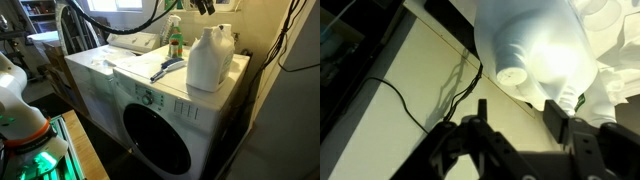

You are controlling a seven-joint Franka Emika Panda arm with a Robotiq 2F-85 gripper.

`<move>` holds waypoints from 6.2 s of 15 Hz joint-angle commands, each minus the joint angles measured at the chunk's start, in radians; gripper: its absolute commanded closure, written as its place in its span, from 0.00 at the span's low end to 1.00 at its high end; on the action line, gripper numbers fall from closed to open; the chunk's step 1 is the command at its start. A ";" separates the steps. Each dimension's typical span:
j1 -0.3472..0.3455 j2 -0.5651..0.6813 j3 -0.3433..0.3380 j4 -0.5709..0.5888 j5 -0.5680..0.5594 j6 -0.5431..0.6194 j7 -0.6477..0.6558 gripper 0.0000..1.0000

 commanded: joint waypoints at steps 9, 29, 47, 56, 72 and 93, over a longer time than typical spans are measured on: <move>-0.004 0.049 -0.011 0.009 0.011 -0.059 0.012 0.53; -0.004 0.048 -0.016 0.017 0.029 -0.060 0.024 1.00; 0.069 -0.156 0.057 -0.046 0.109 -0.085 -0.074 1.00; 0.191 -0.188 0.131 -0.093 0.319 -0.340 -0.313 1.00; 0.292 -0.147 0.278 -0.245 0.210 -0.304 -0.318 1.00; 0.348 0.086 0.340 -0.237 0.185 0.127 -0.238 1.00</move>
